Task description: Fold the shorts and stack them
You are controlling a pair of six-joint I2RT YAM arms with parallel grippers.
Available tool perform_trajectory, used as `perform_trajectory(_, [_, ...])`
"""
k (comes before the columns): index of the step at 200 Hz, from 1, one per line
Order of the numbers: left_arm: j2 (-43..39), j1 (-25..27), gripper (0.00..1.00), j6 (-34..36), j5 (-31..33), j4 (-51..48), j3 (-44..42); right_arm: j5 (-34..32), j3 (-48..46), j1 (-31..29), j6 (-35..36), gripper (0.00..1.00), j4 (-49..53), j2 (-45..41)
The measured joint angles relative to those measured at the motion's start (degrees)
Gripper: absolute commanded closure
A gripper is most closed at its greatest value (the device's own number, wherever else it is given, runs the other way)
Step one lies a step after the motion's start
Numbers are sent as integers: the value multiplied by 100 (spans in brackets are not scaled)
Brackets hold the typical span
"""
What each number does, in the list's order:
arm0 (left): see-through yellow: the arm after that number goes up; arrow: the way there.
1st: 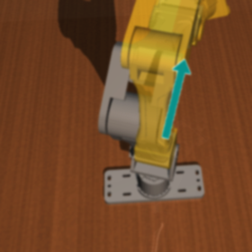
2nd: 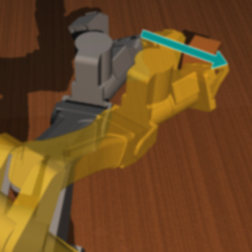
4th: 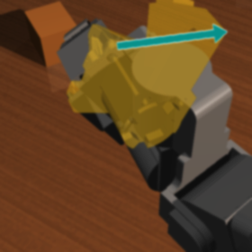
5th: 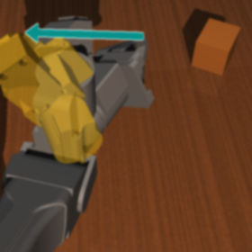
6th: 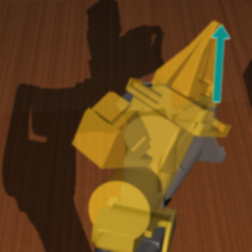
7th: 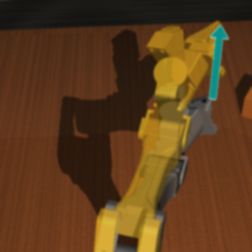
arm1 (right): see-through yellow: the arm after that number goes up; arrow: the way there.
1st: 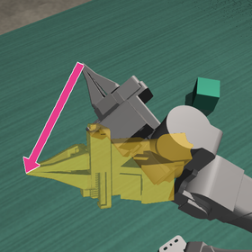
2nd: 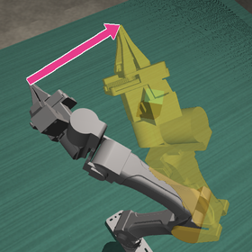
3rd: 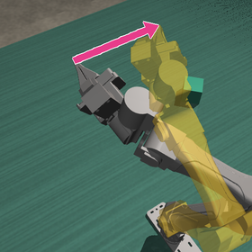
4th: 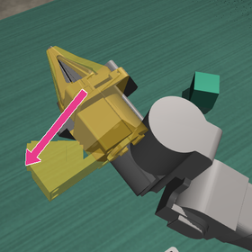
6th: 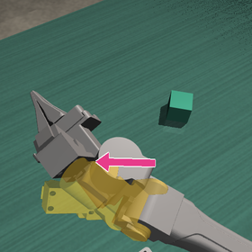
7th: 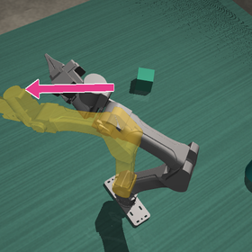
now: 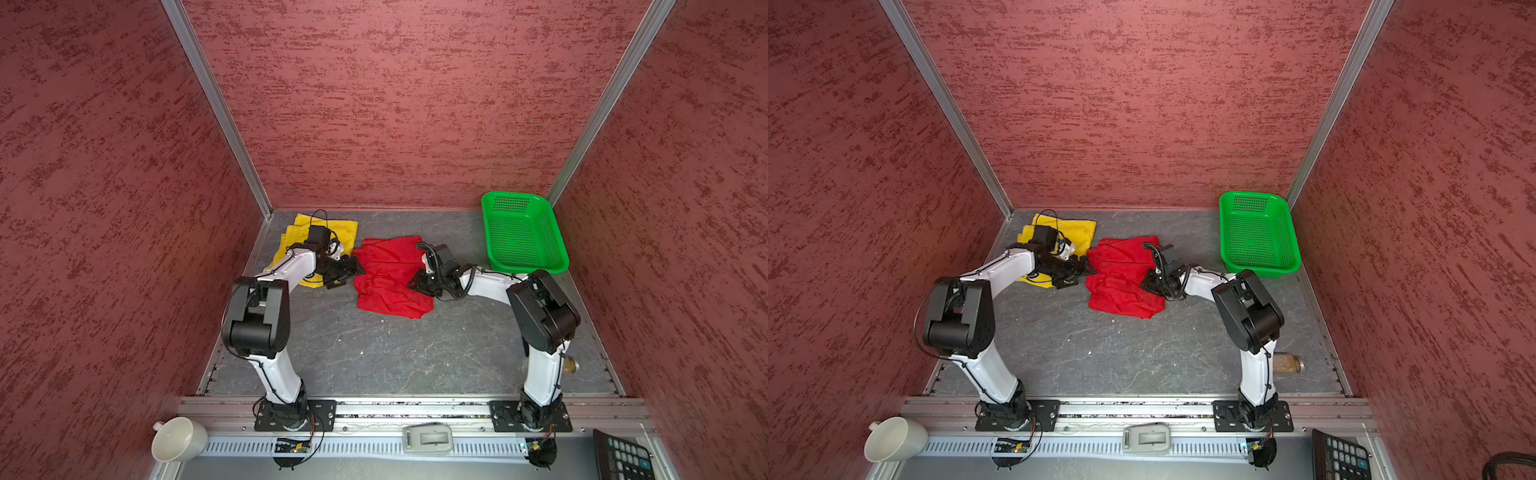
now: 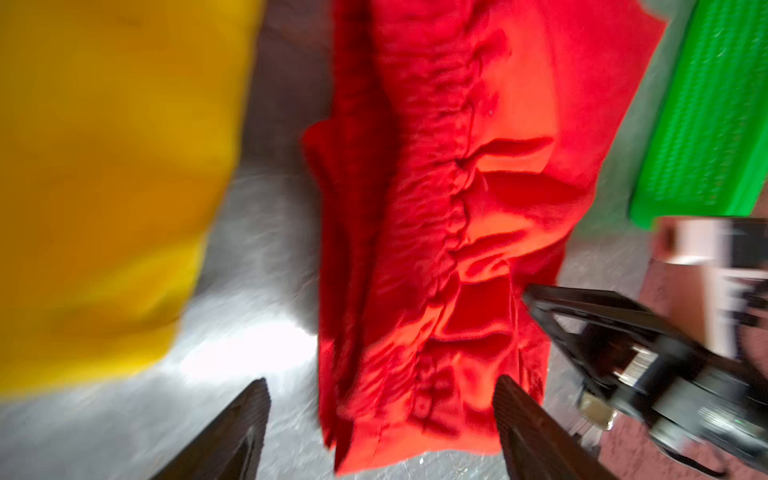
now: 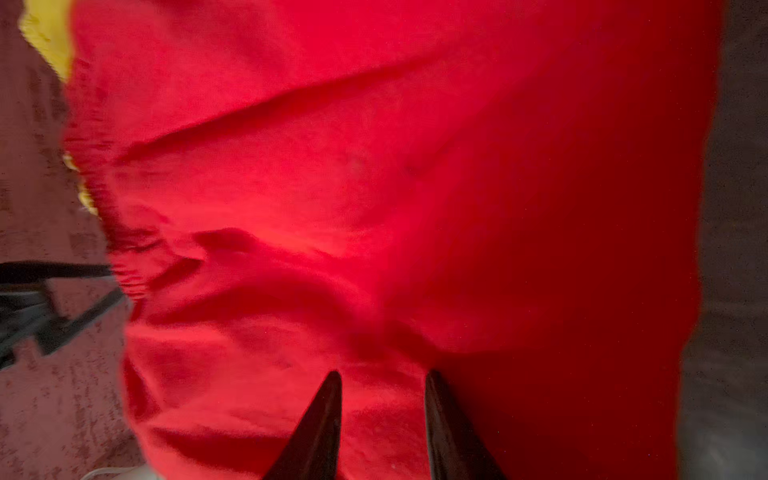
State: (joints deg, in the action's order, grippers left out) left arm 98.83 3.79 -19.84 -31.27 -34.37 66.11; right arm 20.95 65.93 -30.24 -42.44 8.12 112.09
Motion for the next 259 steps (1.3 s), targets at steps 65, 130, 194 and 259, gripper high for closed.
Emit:
perform_trajectory(65, [-398, -105, 13, -1215, -756, 1231, -1600, 26, -374, 0, -162, 66, -282, -184])
perform_trajectory(130, [-109, 205, 15, -2046, -1106, 2391, -1930, 42, -527, 0, -280, 69, -431, -243])
perform_trajectory(194, [199, 407, 20, -2588, -1220, 3423, -1987, 127, -717, -11, -382, 71, -621, -306])
perform_trajectory(259, [647, 590, 47, -2745, -929, 3744, -1563, 214, -857, -63, -470, 74, -852, -319])
